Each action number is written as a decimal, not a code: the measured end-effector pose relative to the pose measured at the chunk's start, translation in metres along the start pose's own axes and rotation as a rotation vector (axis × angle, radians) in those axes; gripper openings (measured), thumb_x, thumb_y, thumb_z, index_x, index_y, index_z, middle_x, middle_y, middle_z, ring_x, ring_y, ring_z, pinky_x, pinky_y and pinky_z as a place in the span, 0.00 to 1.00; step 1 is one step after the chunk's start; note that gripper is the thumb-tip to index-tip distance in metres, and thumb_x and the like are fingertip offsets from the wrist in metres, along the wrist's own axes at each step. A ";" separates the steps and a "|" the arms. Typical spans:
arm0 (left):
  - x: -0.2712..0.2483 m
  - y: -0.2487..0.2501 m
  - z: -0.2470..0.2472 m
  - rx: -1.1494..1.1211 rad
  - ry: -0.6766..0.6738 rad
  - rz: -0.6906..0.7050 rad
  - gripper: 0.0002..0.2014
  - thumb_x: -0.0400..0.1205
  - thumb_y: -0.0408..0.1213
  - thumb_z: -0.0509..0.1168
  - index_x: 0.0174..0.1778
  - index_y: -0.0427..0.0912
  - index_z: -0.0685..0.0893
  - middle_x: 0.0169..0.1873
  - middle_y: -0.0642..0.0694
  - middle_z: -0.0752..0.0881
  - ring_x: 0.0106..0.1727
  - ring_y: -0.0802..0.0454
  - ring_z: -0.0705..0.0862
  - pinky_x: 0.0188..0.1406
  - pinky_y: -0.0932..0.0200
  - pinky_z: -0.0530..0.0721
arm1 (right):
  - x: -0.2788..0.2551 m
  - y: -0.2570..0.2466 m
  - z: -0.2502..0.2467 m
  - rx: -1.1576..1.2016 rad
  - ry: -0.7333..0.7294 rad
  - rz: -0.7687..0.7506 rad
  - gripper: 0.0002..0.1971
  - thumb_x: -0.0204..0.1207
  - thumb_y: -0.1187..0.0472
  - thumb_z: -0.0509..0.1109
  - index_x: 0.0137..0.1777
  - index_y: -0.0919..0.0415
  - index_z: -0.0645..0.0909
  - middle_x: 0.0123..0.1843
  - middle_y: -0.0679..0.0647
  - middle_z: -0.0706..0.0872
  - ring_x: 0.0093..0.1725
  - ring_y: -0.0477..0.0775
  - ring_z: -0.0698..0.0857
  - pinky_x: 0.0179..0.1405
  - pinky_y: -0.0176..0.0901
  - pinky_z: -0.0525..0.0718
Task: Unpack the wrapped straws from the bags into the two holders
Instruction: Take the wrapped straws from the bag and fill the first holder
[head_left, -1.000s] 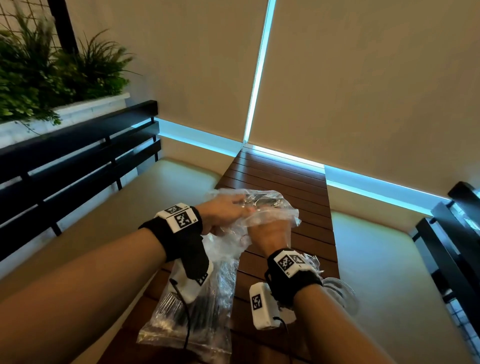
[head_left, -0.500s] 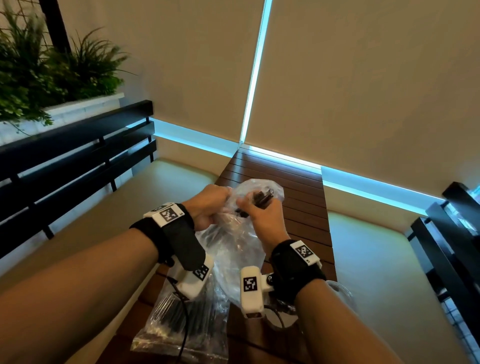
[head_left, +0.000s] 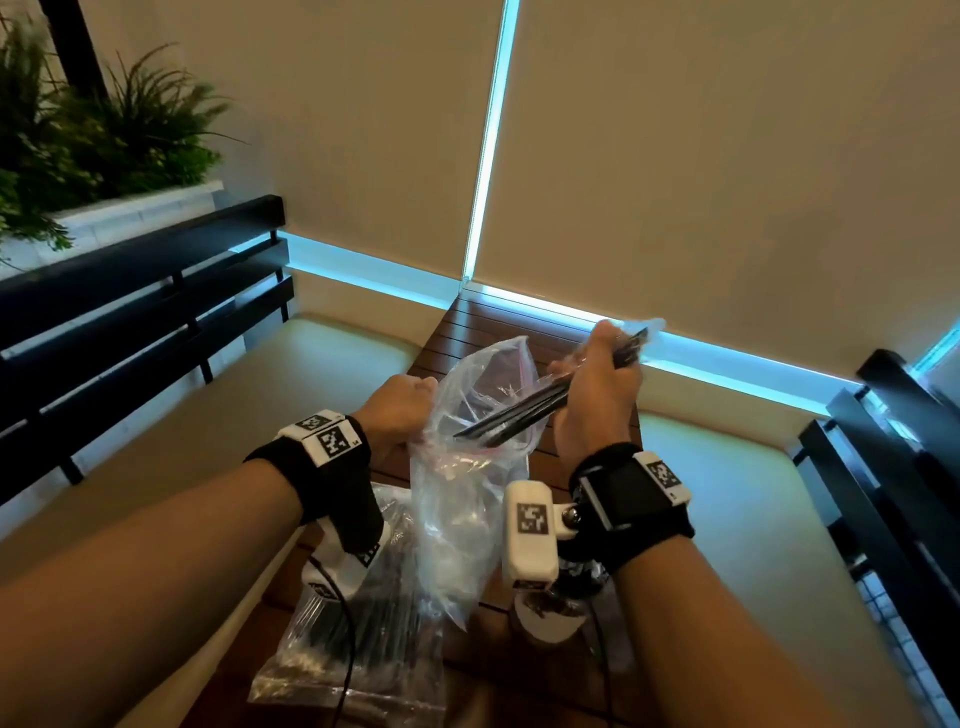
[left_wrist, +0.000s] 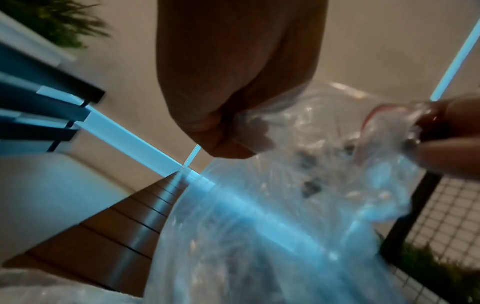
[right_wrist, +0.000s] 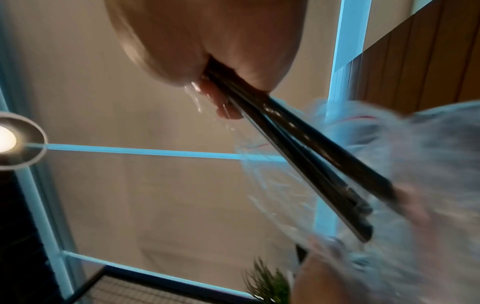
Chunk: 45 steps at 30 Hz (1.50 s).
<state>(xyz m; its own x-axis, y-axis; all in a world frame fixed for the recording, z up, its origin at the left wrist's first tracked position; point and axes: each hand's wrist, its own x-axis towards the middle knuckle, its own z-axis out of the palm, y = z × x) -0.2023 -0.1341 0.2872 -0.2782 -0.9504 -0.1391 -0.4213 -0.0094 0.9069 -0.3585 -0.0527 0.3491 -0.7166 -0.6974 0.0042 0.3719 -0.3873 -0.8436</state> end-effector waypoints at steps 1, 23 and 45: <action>0.002 0.001 0.003 0.126 0.014 0.062 0.16 0.85 0.42 0.55 0.35 0.39 0.77 0.36 0.38 0.81 0.36 0.41 0.78 0.32 0.56 0.74 | 0.001 -0.010 0.000 0.031 0.025 -0.032 0.08 0.87 0.55 0.65 0.47 0.56 0.72 0.24 0.46 0.72 0.19 0.44 0.72 0.26 0.39 0.80; -0.001 -0.029 0.075 0.923 -0.280 0.583 0.15 0.84 0.44 0.59 0.67 0.47 0.75 0.62 0.48 0.79 0.59 0.47 0.84 0.58 0.46 0.83 | 0.001 -0.028 -0.078 -0.157 0.050 -0.156 0.16 0.81 0.47 0.71 0.36 0.52 0.73 0.24 0.42 0.69 0.21 0.42 0.67 0.26 0.39 0.73; -0.026 -0.025 0.173 0.799 -0.669 0.474 0.42 0.77 0.47 0.71 0.84 0.57 0.55 0.75 0.40 0.68 0.73 0.40 0.75 0.70 0.44 0.80 | 0.010 0.003 -0.158 -0.494 0.239 -0.142 0.19 0.67 0.44 0.79 0.36 0.55 0.74 0.26 0.49 0.76 0.28 0.57 0.76 0.37 0.52 0.81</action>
<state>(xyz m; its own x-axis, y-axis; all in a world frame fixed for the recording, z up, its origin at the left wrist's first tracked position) -0.3343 -0.0548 0.1995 -0.8583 -0.4475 -0.2513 -0.5130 0.7334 0.4460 -0.4578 0.0340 0.2621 -0.8743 -0.4813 0.0629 -0.0170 -0.0991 -0.9949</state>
